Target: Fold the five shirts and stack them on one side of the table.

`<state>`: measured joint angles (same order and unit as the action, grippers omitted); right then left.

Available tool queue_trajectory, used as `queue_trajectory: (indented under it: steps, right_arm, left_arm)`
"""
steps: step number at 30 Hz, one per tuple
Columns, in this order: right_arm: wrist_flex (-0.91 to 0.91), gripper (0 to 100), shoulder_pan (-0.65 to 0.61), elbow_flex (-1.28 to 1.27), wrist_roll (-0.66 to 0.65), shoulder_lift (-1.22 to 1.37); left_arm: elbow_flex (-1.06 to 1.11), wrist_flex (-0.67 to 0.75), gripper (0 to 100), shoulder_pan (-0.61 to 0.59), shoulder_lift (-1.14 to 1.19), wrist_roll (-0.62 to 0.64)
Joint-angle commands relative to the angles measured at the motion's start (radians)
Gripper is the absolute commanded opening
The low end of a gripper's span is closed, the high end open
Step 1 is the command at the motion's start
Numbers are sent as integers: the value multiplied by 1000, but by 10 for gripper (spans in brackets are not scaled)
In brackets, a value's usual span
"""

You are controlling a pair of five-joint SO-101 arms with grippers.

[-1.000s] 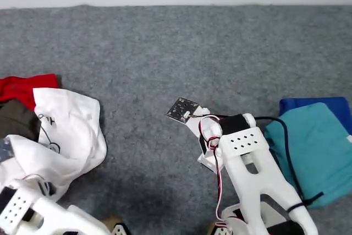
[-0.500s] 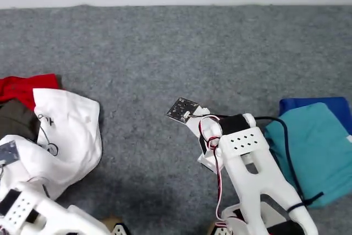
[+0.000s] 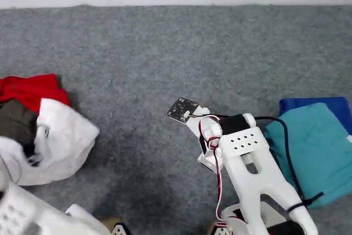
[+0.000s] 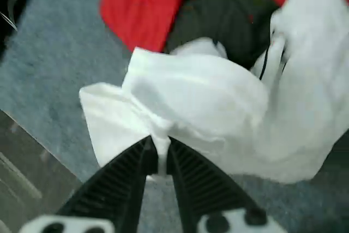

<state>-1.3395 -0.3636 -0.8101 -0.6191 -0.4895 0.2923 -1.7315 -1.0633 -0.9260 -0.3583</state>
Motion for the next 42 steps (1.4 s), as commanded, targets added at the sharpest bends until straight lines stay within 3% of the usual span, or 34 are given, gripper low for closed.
queue_trajectory:
  steps: [1,5,7,13,17,24,28,31,35,42]
  right_arm:
    - [24,281,-2,5,-5,1]
    - [28,281,-2,5,-5,1]
    - [28,281,-2,5,-5,1]
    - [31,281,-1,5,-5,1]
    - [33,281,-2,5,-3,1]
    - [74,281,4,5,49,1]
    - [84,281,33,5,57,1]
    - [90,281,105,5,58,1]
    - [102,281,220,6,61,-8]
    - [168,281,516,11,178,-8]
  left_arm:
    - [-214,-20,12,244,-120,140]
    - [-252,46,12,637,-267,293]
    - [-191,120,12,769,-321,338]
    - [15,299,12,806,-391,348]
    - [22,416,12,945,-370,348]
    - [16,445,12,1185,-141,344]
    - [15,574,12,1229,-12,342]
    - [15,683,12,1234,58,344]
    - [31,672,12,1313,140,347]
    - [125,686,12,1488,319,345]
